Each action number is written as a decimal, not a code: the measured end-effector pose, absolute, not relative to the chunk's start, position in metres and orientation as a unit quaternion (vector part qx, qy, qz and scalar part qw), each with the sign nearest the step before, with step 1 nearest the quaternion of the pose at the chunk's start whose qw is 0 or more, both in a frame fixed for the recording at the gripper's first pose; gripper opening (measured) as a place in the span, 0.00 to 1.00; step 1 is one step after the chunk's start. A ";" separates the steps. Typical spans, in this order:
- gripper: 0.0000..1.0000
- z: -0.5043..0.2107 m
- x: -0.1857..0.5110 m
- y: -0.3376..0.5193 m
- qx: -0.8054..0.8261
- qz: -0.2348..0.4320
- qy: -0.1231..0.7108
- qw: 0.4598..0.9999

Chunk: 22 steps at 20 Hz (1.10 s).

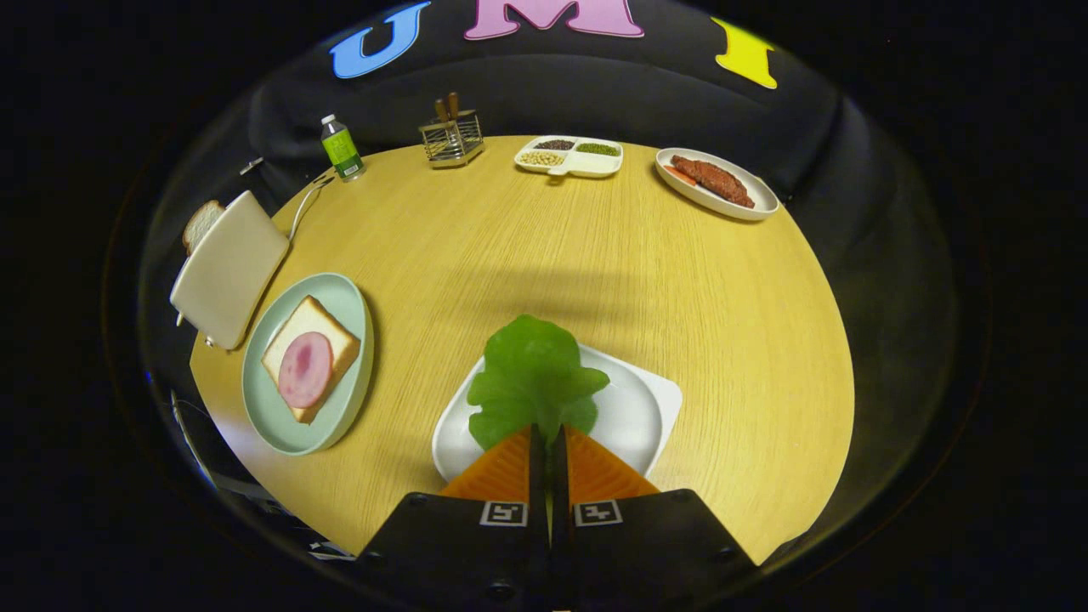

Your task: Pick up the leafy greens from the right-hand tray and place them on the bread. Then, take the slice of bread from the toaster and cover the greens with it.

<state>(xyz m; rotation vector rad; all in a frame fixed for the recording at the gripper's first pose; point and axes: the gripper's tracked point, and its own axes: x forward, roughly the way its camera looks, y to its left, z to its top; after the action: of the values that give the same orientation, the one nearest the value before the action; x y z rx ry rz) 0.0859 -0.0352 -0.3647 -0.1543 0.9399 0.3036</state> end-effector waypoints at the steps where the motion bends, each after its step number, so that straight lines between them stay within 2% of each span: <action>1: 0.05 -0.356 0.085 -0.033 -0.082 0.147 0.443 0.881; 5: 0.05 -0.315 0.079 -0.012 -0.098 0.164 0.411 0.891; 12: 0.05 -0.266 0.059 0.079 -0.038 0.221 0.387 0.894; 22: 0.05 -0.287 0.039 0.173 -0.036 0.277 0.414 0.866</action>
<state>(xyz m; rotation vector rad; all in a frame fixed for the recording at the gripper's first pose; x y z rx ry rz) 0.0392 0.1729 -0.2868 -0.0748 0.8680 0.5794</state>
